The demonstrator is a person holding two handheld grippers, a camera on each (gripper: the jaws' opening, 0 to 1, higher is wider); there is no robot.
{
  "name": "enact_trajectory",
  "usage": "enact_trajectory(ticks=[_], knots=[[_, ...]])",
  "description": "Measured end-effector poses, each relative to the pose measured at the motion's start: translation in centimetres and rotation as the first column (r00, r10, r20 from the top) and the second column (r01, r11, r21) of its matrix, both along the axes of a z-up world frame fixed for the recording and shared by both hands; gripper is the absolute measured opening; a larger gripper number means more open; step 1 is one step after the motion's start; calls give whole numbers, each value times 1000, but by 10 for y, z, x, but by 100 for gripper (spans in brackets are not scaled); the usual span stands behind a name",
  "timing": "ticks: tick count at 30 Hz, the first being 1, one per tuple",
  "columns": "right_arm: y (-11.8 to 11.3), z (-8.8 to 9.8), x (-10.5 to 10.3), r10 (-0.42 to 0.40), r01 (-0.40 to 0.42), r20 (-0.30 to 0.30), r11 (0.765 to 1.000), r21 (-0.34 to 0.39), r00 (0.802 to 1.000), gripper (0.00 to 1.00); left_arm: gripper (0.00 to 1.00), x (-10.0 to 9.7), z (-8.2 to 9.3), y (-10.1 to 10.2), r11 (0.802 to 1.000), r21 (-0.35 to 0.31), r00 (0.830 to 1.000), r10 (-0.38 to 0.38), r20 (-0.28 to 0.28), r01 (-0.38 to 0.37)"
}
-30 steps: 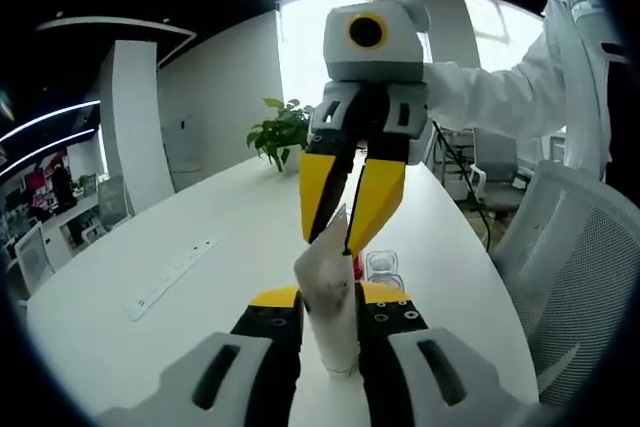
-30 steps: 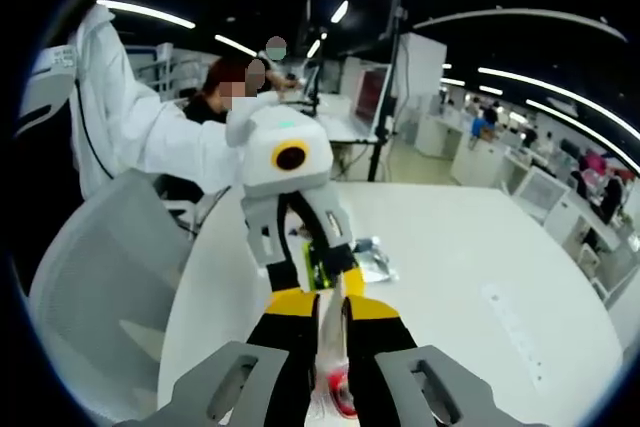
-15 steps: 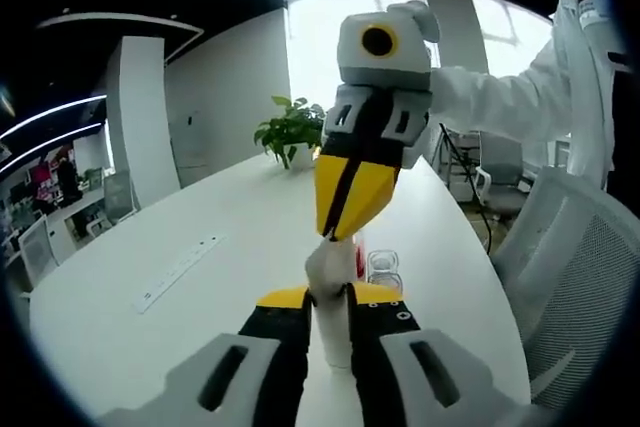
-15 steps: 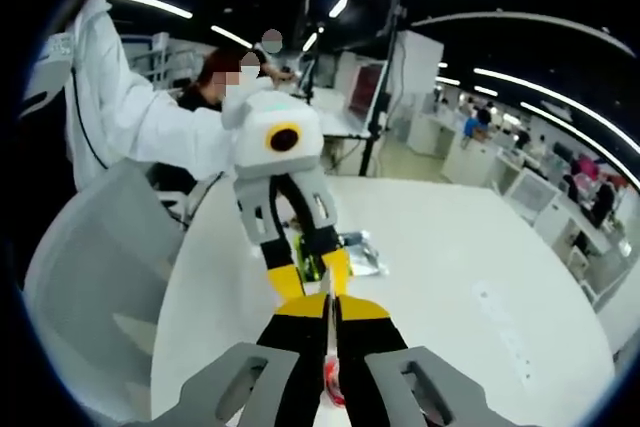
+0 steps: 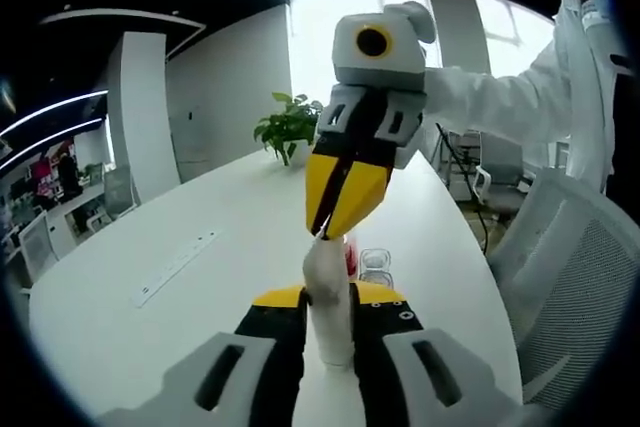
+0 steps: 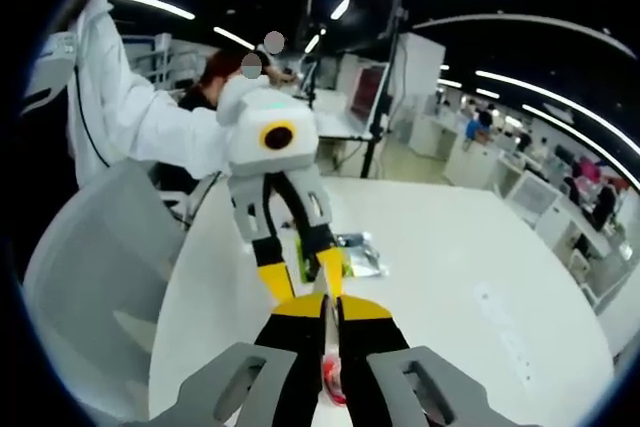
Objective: Arrange the skincare products in the storage area until every visible bottle or jar stands upright without overlapping.
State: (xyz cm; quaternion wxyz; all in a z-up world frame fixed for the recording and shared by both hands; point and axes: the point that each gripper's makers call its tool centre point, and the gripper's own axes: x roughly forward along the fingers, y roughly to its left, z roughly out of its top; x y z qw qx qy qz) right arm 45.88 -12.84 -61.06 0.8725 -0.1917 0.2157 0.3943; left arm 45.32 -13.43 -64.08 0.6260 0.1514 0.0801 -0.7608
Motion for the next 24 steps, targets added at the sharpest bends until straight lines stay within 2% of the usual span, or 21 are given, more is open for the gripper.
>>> enact_trajectory(ticks=[5,8,11,13,19,24], knots=[[-1,2,0,-10,10,4,1000,12,1000,0,18,1,-1,1,1000,-3,1000,4,-1,-4],[-2,5,-1,-18,18,6,1000,23,1000,6,22,2,-4,0,1000,9,1000,11,7,-11],[-2,6,-5,-20,20,3,1000,22,1000,7,23,2,-5,1,1000,13,1000,14,-1,-14],[-3,6,-7,-28,27,7,999,19,1000,10,24,0,-4,2,1000,18,1000,17,-25,-17],[-7,3,-11,-51,51,4,999,16,999,19,27,4,-7,7,998,47,997,52,-48,-50],[-12,3,-14,-79,79,2,996,29,997,29,35,7,-6,16,995,69,996,79,-45,-76]])
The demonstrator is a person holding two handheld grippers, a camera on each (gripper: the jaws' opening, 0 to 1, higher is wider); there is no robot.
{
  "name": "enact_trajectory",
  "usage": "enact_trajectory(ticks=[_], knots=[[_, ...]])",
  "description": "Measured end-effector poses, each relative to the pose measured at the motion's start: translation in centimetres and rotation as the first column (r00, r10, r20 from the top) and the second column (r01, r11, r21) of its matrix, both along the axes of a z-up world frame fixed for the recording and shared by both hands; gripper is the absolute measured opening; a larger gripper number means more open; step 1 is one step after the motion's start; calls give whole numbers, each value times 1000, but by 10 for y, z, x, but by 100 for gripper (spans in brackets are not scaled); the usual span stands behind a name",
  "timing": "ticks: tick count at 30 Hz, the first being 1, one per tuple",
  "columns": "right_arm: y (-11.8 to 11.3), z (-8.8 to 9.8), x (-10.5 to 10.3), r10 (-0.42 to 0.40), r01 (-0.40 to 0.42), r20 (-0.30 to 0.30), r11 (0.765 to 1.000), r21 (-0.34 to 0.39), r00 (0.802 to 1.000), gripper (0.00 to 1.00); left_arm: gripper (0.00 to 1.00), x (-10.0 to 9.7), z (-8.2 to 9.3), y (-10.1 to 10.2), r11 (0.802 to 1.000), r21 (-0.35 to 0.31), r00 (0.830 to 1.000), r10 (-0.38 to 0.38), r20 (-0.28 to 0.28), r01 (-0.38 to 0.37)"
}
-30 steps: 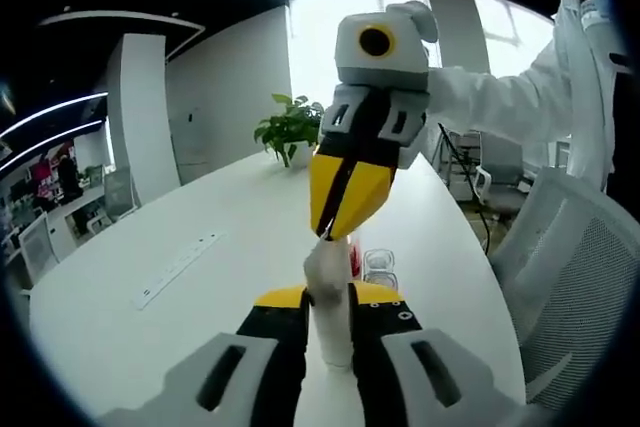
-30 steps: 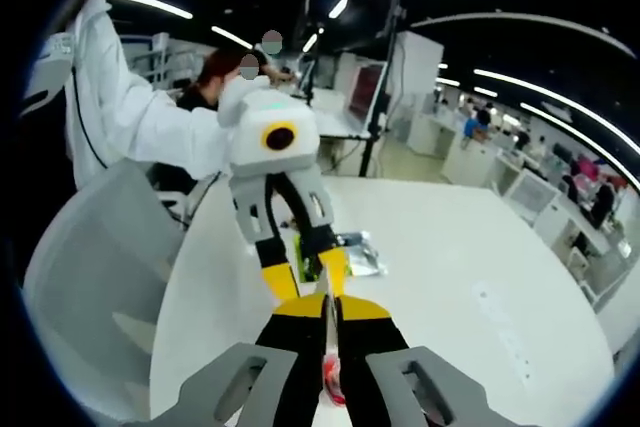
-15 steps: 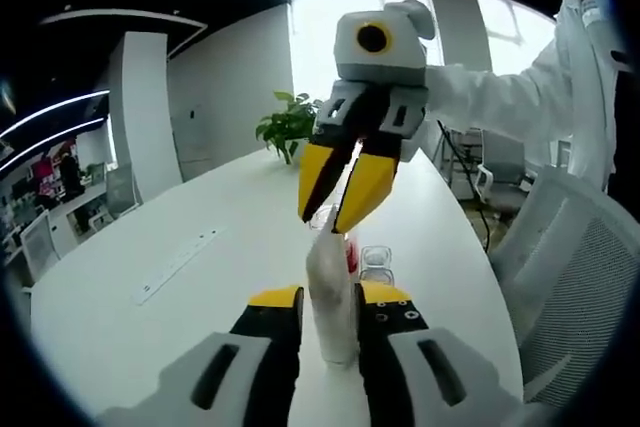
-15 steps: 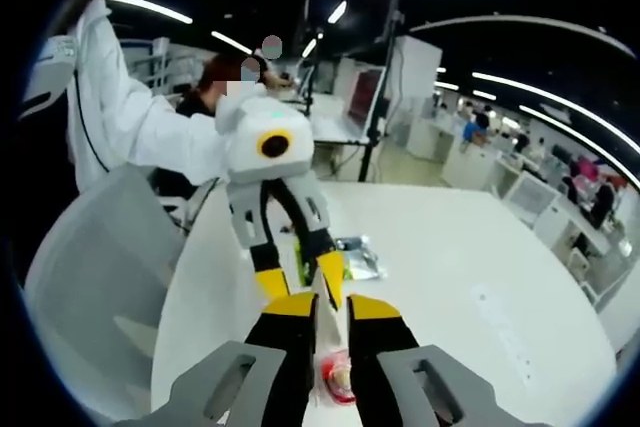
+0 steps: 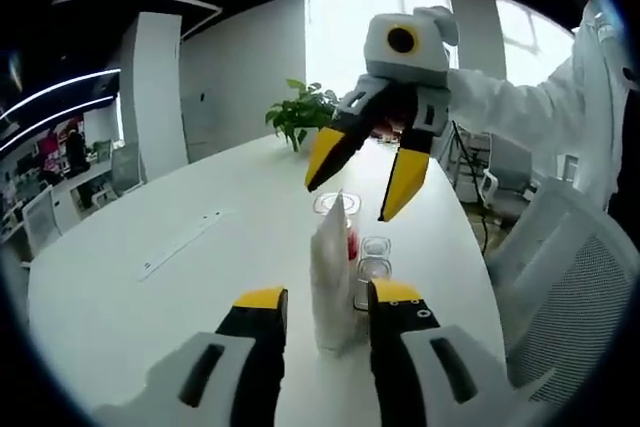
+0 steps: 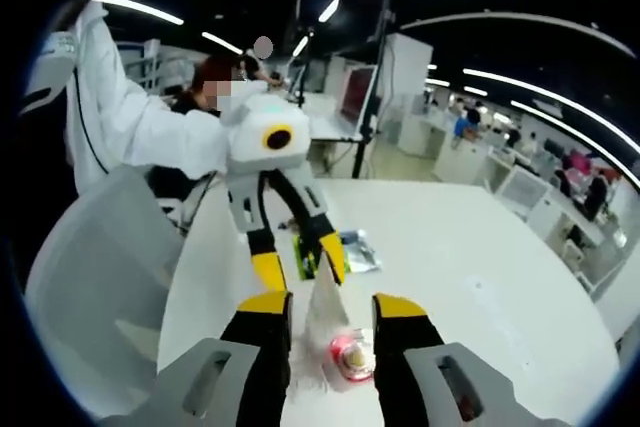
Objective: Arrange the skincare products in the storage area until every visible bottle or jar stands upright without overlapping.
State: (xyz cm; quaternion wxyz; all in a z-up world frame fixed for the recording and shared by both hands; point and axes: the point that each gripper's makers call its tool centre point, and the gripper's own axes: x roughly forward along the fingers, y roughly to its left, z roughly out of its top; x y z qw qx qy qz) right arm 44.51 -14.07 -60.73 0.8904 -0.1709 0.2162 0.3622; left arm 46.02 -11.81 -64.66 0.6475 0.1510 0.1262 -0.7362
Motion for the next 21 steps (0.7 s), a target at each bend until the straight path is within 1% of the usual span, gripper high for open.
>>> enact_trajectory(ticks=[3,5,8,9,12,14,15,17,21], knots=[[-4,-1,-2,-16,16,0,1000,-6,1000,33,38,3,2,6,1000,4,1000,22,-5,-22],[-6,-2,-4,-27,27,-1,1000,-5,1000,38,41,5,3,10,999,6,999,35,6,-35],[-10,-2,-7,-47,46,-1,999,-8,999,43,47,7,4,15,999,15,999,51,13,-52],[-10,-2,-8,-52,52,-2,999,-6,999,44,51,8,3,18,998,23,998,61,18,-61],[-13,-4,-12,-72,72,-7,997,-8,997,51,57,9,0,24,996,40,997,75,25,-76],[-12,-6,-15,-71,71,-11,997,-10,997,54,60,10,1,28,995,40,995,92,24,-93],[-12,-6,-17,-73,73,-12,997,-11,997,56,64,11,1,29,994,38,995,101,26,-102],[-13,-8,-19,-81,80,-19,997,-11,997,59,69,11,0,31,993,42,994,110,25,-111],[-16,-10,-22,-104,104,-23,995,-8,994,64,74,10,0,37,992,51,993,117,34,-119]])
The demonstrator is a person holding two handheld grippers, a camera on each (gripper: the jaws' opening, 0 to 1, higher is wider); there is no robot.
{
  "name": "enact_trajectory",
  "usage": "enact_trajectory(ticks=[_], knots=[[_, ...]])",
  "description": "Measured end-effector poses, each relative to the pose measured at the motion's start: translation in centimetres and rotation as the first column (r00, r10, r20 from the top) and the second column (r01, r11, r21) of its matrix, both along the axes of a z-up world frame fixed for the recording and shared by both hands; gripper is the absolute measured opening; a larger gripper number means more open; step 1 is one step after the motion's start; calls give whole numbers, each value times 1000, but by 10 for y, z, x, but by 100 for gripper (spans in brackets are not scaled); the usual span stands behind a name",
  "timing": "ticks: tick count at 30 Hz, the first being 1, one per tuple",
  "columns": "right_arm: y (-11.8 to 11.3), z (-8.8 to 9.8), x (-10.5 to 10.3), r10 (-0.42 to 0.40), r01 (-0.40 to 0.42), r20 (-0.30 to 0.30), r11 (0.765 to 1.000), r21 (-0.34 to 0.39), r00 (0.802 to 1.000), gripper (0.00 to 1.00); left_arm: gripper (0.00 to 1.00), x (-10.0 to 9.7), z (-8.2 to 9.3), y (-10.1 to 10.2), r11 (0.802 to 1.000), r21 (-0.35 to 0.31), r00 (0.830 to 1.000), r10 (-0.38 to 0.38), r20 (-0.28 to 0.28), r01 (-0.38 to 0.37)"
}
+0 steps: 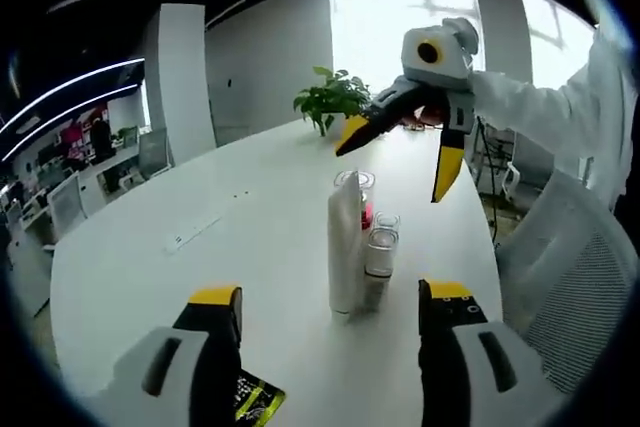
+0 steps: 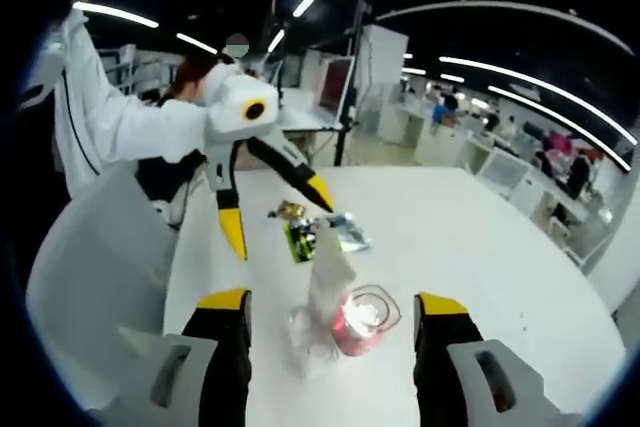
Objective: Arrange the skincare products in the storage area until every visible bottle or jar stands upright without overlapping.
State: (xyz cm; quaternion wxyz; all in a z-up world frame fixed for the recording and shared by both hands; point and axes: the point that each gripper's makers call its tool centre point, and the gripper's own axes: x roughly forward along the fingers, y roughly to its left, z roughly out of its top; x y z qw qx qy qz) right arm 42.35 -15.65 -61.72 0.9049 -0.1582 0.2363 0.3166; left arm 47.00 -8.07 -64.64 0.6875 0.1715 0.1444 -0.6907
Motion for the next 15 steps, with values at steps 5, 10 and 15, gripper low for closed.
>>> enact_trajectory(ticks=[5,10,15], knots=[[-1,-6,-7,-20,20,-13,1000,-4,1000,73,81,1,2,6,1000,-3,1000,19,2,-19],[-3,-13,-14,-47,47,-30,999,0,998,80,87,3,2,14,999,1,999,51,-3,-51],[-4,-18,-22,-60,59,-39,998,-11,997,88,95,3,2,23,997,6,997,71,2,-71]])
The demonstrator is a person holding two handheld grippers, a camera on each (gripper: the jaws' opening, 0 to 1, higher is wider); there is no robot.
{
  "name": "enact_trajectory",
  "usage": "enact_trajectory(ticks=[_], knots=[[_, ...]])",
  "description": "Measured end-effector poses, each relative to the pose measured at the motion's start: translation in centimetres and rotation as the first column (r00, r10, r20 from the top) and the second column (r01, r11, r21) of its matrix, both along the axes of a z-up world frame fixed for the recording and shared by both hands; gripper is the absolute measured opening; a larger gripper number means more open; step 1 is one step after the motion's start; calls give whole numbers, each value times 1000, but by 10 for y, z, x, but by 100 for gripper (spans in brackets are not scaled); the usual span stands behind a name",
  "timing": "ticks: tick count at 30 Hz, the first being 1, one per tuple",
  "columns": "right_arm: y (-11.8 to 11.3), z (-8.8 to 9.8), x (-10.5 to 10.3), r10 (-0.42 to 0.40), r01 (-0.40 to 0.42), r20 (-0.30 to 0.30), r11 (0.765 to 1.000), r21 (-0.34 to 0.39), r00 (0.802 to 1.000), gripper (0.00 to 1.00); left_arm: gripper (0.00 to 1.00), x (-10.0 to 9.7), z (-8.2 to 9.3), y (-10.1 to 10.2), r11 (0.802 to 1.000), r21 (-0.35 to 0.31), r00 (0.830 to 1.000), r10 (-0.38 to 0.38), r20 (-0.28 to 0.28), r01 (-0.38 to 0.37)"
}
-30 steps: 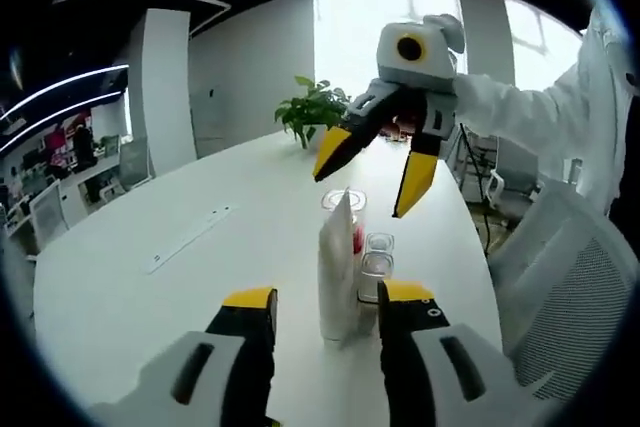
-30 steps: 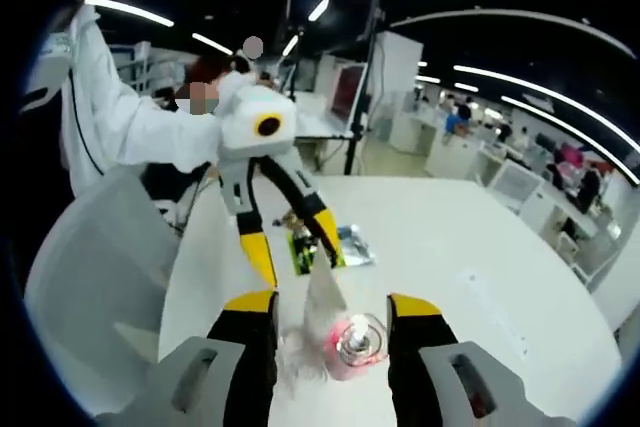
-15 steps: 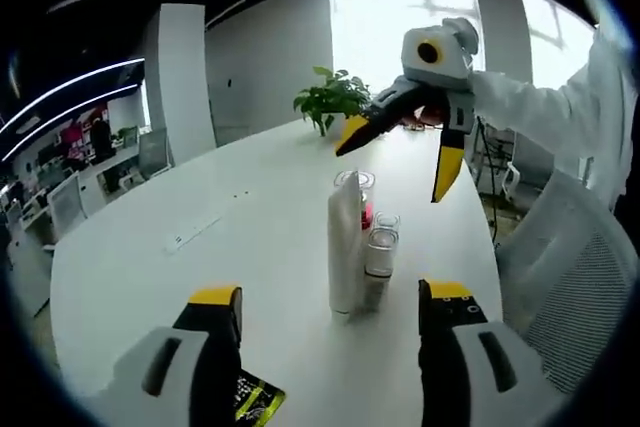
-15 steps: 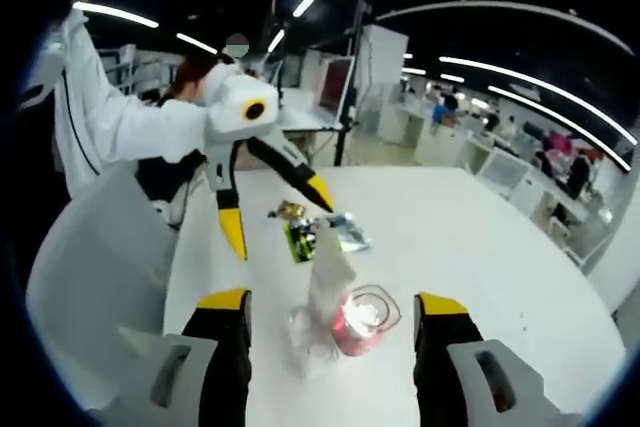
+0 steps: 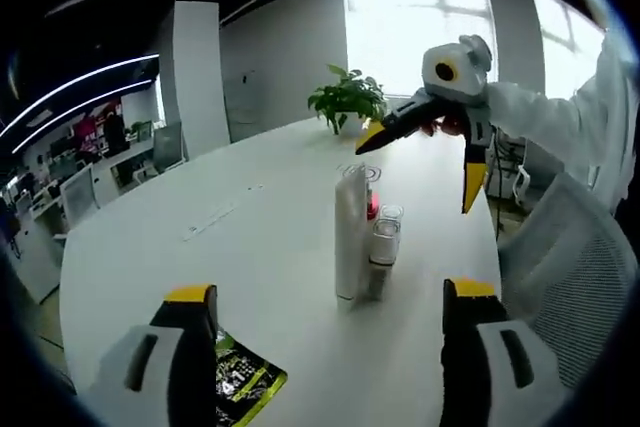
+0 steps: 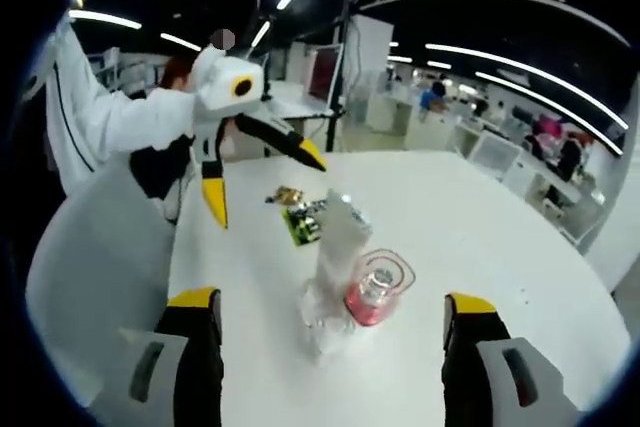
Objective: Arrange the skincare products in the storage area until every visible bottle or jar stands upright without overlapping.
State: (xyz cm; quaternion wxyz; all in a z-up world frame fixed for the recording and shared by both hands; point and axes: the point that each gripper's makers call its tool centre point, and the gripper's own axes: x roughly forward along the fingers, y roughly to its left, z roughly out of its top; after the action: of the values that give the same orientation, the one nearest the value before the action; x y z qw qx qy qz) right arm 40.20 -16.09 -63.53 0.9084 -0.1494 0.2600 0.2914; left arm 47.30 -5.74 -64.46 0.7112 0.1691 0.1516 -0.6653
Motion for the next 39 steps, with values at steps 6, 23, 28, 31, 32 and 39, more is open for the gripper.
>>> enact_trajectory(ticks=[6,23,28,31,32,39], knots=[[3,2,-9,-7,7,7,1000,6,1000,92,98,0,-1,13,999,9,1000,31,-2,-31],[10,0,-32,-46,46,8,999,-8,999,99,98,1,-2,39,994,52,995,100,6,-100],[15,-1,-38,-37,37,10,999,-25,999,97,97,-19,3,54,990,52,992,128,15,-129],[18,-1,-42,-35,36,14,999,-33,999,95,92,-23,6,62,987,45,988,152,13,-152],[19,-1,-43,-35,36,19,999,-31,999,94,92,-23,7,64,986,46,987,163,15,-163],[24,1,-50,-43,43,37,999,-3,998,94,97,-22,8,77,976,41,977,214,19,-215]])
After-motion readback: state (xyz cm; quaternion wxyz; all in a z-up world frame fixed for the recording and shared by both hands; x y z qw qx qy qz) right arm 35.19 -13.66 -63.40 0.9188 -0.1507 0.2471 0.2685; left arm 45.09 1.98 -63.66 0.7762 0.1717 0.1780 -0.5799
